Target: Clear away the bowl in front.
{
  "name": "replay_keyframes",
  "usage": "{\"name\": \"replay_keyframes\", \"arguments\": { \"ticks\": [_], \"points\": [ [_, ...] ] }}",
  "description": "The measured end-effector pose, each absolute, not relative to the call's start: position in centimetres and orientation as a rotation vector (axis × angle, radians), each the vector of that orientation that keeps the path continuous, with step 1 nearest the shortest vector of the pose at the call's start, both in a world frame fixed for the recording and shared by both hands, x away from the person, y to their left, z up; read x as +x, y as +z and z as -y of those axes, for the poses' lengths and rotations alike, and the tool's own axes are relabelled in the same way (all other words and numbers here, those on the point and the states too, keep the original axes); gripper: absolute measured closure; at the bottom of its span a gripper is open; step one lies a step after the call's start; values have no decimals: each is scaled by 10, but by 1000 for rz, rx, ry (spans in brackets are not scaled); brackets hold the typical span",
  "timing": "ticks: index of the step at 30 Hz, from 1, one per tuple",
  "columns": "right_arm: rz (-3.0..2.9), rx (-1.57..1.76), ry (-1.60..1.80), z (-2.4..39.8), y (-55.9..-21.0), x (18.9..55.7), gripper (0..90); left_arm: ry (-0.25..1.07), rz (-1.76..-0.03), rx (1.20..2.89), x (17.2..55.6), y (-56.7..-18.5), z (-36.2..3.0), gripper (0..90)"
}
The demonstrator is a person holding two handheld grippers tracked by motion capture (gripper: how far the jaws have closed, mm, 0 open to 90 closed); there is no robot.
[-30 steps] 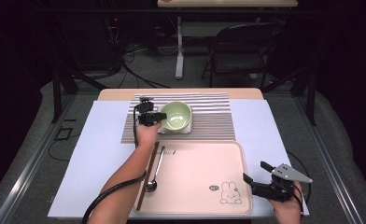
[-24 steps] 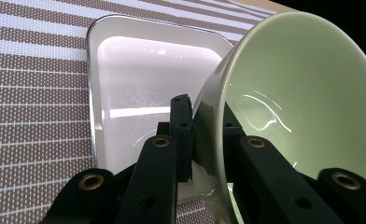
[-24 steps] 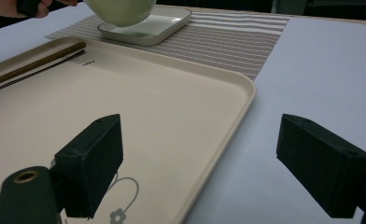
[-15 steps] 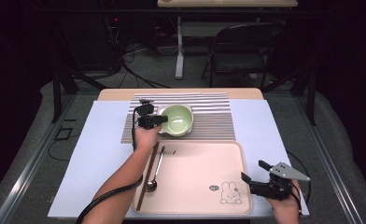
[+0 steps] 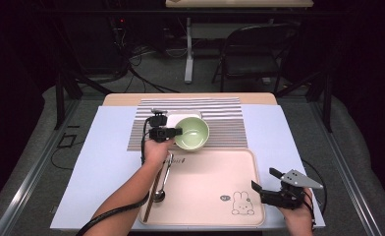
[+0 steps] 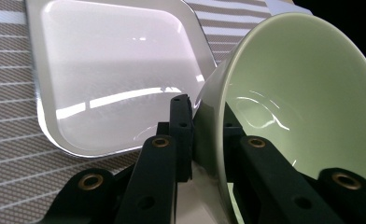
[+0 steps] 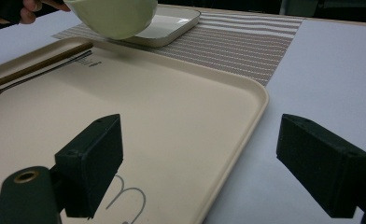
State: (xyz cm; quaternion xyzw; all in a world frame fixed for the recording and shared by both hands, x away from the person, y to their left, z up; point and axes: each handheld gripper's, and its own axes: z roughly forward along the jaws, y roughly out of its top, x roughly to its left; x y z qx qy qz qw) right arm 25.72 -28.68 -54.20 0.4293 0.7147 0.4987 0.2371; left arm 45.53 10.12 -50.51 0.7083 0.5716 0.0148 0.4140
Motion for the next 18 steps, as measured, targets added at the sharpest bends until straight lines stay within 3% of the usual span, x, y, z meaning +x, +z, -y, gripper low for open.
{"name": "replay_keyframes", "arguments": {
  "ticks": [18],
  "points": [
    [-1956, 1138, 1374, 285, -539, 255, 141, -67, -1314, 1882, 430, -508, -57, 821]
  ]
}}
